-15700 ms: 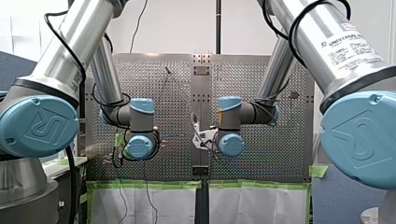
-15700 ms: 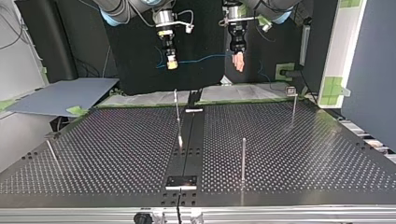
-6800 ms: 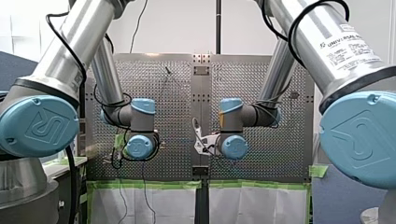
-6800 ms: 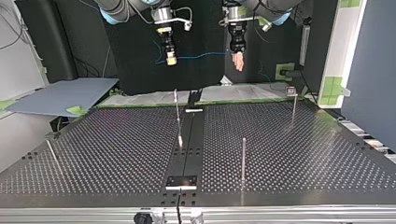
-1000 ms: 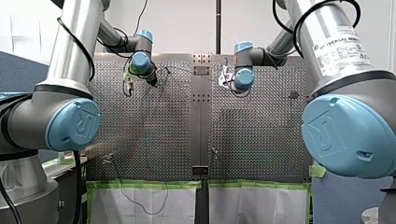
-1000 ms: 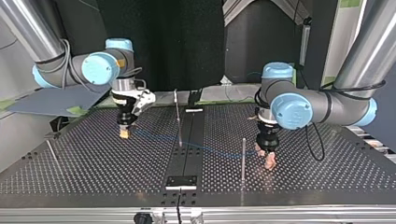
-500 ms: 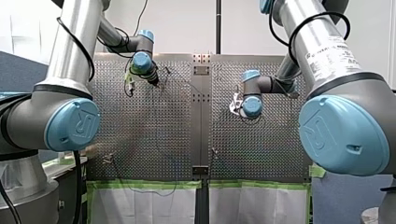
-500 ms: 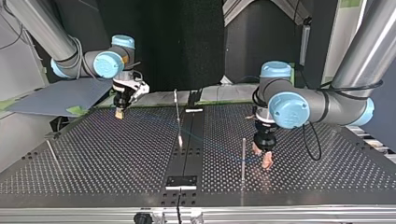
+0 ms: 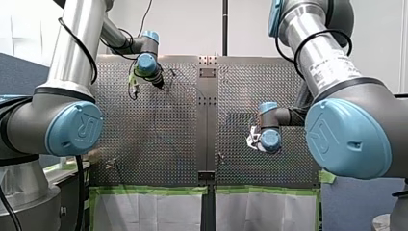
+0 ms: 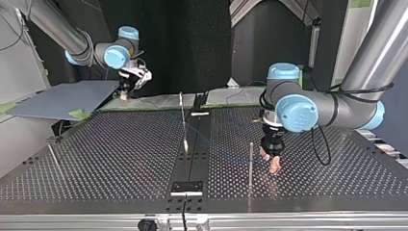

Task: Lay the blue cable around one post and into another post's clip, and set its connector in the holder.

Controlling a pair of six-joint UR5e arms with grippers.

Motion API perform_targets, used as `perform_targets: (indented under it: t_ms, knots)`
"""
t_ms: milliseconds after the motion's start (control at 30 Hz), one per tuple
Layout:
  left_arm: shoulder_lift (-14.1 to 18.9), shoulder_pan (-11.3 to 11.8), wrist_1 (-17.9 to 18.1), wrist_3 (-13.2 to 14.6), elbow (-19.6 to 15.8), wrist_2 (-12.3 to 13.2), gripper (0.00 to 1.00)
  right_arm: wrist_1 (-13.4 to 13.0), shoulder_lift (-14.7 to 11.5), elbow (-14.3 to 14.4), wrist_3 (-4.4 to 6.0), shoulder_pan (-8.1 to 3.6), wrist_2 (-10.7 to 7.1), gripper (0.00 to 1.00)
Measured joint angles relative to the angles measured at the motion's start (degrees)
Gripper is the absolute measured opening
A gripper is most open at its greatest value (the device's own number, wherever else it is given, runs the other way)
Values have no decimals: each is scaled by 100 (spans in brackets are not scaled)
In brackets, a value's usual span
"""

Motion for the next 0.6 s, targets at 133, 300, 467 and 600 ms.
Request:
perform_targets:
  t_ms: [133, 300, 467, 600]
  knots:
    - [3, -2, 0, 0, 0, -3, 100, -257, 257, 257, -17, -85, -1, 0]
    - [0, -7, 0, 2, 0, -3, 100, -532, 532, 533, -28, -129, -35, 0]
    - [-1, -8, 0, 8, 0, -3, 100, -847, 848, 848, -30, -144, -153, 0]
    - [-2, -9, 0, 9, -1, -3, 100, -1068, 1067, 1067, 9, -165, -196, 0]
